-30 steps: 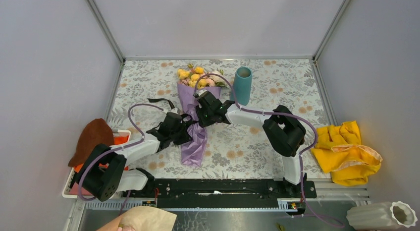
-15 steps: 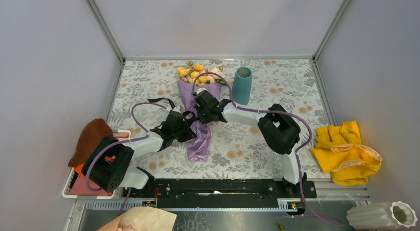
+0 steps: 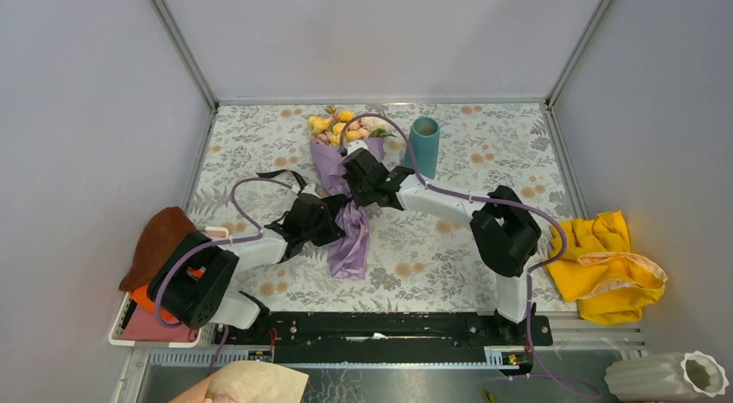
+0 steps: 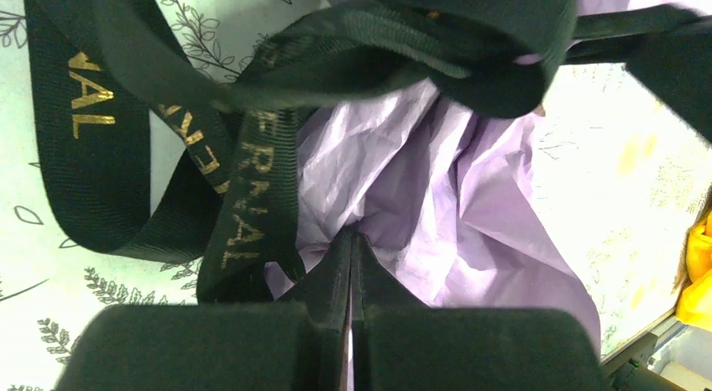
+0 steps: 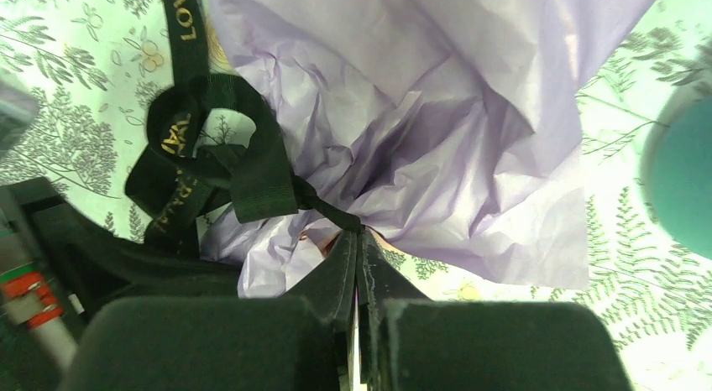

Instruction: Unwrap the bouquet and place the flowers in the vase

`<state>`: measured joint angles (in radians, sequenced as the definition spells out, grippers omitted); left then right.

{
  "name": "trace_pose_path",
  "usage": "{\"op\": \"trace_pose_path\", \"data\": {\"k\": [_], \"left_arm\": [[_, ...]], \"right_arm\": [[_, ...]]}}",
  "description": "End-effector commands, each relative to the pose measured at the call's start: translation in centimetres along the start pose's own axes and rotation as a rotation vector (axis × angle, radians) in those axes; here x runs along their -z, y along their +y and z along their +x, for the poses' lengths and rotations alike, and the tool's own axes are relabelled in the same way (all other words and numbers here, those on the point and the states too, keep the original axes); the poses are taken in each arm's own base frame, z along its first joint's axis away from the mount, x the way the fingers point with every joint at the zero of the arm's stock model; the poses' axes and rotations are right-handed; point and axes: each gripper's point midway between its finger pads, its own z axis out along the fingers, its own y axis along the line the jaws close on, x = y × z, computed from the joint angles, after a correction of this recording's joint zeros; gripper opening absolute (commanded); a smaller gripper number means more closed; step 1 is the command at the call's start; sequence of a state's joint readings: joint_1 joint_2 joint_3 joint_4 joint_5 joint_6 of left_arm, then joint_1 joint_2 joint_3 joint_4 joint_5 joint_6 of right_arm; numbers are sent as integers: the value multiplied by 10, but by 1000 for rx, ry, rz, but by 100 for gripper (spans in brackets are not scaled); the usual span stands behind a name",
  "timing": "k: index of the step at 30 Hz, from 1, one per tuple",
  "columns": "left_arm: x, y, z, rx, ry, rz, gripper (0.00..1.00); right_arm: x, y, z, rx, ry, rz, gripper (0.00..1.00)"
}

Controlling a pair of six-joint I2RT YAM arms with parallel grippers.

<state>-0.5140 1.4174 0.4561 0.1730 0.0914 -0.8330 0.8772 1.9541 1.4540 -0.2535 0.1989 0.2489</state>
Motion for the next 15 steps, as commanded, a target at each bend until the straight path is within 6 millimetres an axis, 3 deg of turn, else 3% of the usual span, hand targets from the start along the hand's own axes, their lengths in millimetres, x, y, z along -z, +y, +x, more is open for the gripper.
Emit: {"op": "trace_pose_path", "data": {"k": [1,7,11,15], "left_arm": [[3,63,43,-7,131,-212,0],[2,64,46,-8,139,-214,0],[3,66,46,-7,136,-219,0],[1,66,47,-8,140,-217,0]], "right_arm": [[45,-5,-59,0,-179,23,0],[56,-13,-65,0,-197,63,0],[82,-26,-85,10,-267,113,0],[111,-24,-105,-6,-320,83,0]]}}
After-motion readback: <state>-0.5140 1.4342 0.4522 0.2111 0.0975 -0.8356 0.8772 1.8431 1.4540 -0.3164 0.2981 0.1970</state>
